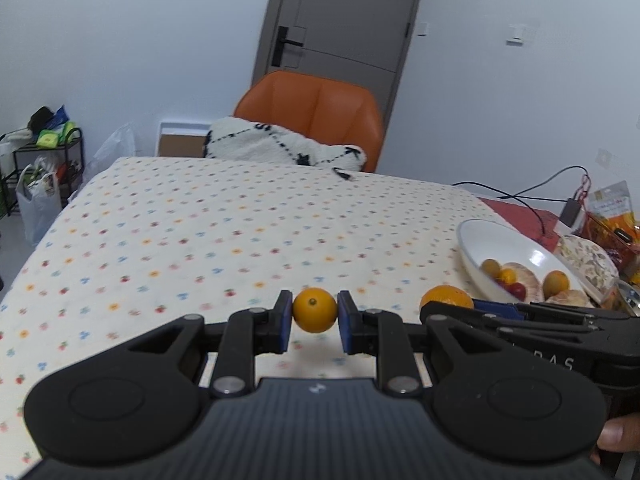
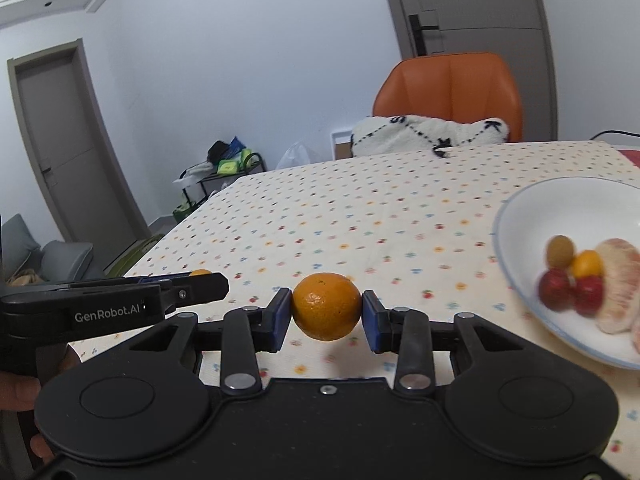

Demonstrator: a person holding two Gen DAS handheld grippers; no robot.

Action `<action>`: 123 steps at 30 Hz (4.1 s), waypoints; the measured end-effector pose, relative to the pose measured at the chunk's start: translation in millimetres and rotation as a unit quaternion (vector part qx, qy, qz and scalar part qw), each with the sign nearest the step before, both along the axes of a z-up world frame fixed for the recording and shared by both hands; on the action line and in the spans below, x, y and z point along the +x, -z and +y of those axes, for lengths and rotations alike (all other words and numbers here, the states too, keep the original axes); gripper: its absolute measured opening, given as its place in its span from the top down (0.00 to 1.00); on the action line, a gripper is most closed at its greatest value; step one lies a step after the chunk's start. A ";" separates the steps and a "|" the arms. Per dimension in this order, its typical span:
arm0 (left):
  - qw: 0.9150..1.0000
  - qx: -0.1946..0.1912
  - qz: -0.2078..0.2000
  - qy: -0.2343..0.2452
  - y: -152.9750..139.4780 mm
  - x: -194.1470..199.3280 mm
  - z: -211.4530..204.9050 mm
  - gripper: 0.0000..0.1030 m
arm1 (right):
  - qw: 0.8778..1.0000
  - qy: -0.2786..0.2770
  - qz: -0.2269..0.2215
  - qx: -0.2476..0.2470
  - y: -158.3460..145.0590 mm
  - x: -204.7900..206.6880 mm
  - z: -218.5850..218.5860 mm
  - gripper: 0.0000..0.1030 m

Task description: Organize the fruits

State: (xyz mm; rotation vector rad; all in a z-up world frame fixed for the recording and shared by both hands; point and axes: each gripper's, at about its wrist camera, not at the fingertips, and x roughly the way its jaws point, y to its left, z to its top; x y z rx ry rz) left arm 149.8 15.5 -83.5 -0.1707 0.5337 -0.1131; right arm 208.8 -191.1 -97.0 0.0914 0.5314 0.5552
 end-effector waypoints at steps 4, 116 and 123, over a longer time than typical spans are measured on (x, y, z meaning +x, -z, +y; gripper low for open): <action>1.000 0.002 -0.006 0.016 -4.3 2.0 -16.8 0.79 | 1.000 0.018 -0.006 0.006 -3.6 -4.0 -18.2 0.65; 0.997 0.058 -0.023 0.034 -50.1 37.5 -109.2 0.04 | 0.985 0.162 -0.028 0.058 -23.8 -0.9 -146.6 0.09; 0.998 0.054 -0.021 0.008 -62.9 14.0 -84.8 0.03 | 0.989 0.134 -0.014 0.066 -31.8 -13.0 -131.4 0.00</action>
